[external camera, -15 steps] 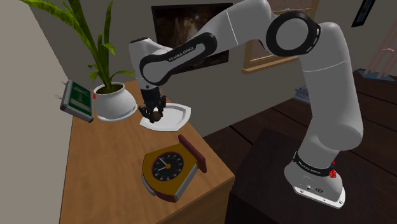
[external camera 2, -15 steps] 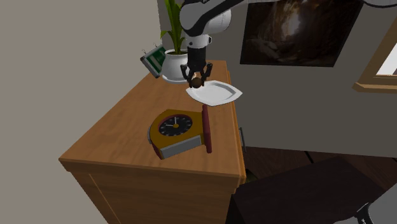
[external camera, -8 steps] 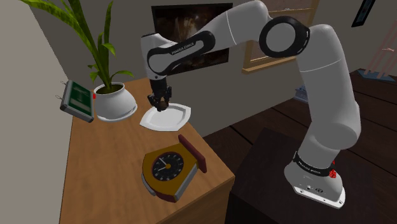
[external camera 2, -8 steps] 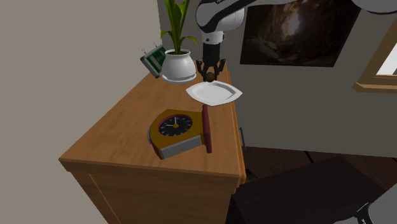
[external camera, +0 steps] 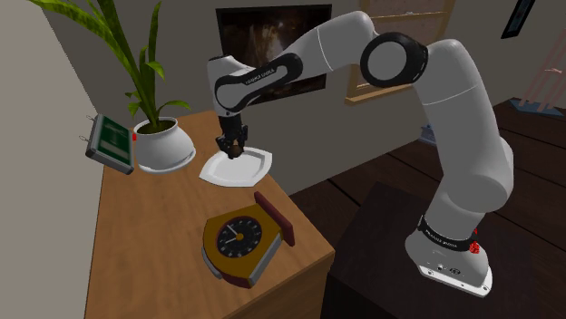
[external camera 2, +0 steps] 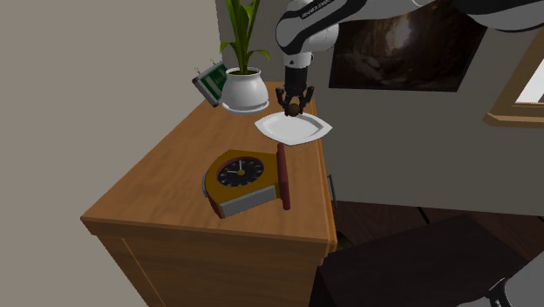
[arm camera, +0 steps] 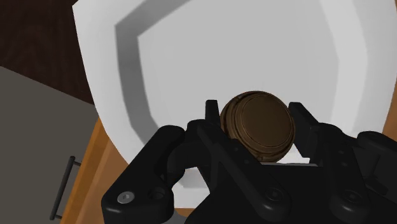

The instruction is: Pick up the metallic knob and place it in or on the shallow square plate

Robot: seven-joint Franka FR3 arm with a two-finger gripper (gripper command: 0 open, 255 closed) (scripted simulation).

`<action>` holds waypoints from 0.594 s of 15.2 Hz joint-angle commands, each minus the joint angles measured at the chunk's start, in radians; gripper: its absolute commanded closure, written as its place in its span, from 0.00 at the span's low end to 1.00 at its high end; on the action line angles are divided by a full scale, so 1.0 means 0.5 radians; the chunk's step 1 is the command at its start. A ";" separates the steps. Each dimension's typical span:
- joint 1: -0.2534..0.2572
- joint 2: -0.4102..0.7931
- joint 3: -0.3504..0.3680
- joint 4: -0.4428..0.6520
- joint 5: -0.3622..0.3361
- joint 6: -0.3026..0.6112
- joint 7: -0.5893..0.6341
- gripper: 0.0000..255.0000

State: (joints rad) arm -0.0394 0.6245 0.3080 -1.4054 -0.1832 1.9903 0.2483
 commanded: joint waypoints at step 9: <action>0.006 0.082 -0.017 -0.079 -0.027 0.159 0.017 1.00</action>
State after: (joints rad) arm -0.0366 0.6641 0.2997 -1.4440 -0.1959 2.0671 0.2562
